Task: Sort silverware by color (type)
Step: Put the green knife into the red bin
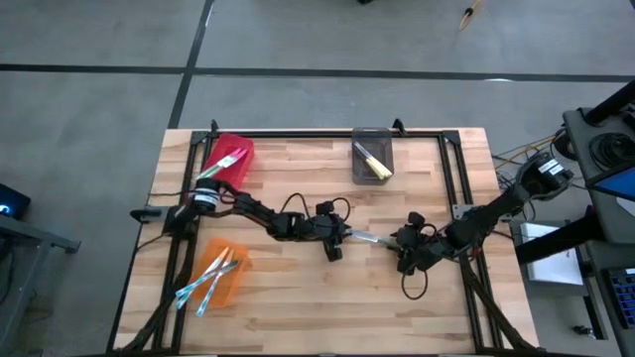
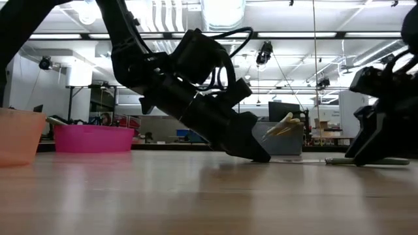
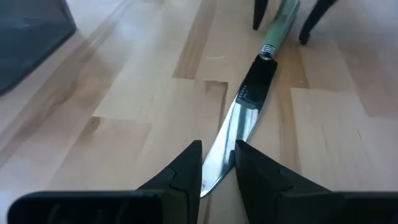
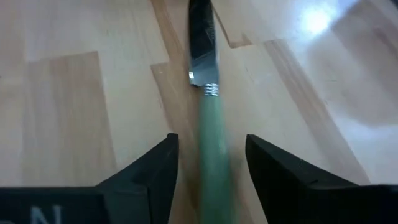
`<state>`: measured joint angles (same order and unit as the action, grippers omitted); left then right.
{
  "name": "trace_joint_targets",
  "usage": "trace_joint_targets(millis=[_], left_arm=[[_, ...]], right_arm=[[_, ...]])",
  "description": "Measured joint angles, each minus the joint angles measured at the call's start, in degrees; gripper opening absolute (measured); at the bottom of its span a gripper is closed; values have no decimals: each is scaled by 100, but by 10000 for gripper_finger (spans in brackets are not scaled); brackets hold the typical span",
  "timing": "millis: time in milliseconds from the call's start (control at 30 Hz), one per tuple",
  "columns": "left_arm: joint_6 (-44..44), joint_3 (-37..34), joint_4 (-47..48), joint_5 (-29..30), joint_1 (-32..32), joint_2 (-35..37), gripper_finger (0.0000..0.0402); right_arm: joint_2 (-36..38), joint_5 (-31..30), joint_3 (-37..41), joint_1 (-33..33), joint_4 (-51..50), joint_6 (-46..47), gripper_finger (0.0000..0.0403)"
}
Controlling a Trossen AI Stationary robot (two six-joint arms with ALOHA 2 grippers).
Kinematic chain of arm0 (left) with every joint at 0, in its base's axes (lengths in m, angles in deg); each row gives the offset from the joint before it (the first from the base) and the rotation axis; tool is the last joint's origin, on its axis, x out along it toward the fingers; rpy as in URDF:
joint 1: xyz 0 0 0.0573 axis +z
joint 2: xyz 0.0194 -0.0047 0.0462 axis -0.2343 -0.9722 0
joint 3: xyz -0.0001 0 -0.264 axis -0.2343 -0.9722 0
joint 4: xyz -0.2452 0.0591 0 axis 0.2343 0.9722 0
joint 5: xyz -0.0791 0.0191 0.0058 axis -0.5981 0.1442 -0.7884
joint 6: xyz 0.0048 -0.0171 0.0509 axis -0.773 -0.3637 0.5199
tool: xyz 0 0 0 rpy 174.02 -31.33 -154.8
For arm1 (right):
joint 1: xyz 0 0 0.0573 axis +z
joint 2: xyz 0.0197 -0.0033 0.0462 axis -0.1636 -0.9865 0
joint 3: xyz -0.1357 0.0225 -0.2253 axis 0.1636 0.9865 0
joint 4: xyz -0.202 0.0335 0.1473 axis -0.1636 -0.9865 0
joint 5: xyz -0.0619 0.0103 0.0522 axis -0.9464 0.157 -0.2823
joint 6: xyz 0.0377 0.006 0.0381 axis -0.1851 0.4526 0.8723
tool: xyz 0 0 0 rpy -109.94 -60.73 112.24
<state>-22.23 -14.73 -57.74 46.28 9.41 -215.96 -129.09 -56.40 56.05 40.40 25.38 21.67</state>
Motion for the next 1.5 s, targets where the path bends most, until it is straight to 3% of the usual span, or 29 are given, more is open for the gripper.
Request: trace_joint_targets(millis=[333, 633, 733, 1067, 1333, 1500], left_arm=[[-118, -4, 69, 2, 46, -42, 75], [-120, -15, 59, 23, 52, -33, 75], [-160, -25, 98, 25, 54, 12, 75], [-224, -52, 512, -17, 39, 491, 75], [86, -76, 1396, 78, -61, 1595, 75], [527, -147, 1757, 459, -246, 2438, 75]], right_arm=[[-1170, -270, 625, 2, 1892, -23, 148], [-2473, -841, 743, 4, 3429, -239, 52], [-2693, -906, 762, 7, 3774, -245, 45], [-2722, -670, 1161, -11, 5366, -46, 45], [-2374, -610, 1290, 2, 6006, -17, 45], [-1986, -745, 1274, 0, 6281, -128, 45]])
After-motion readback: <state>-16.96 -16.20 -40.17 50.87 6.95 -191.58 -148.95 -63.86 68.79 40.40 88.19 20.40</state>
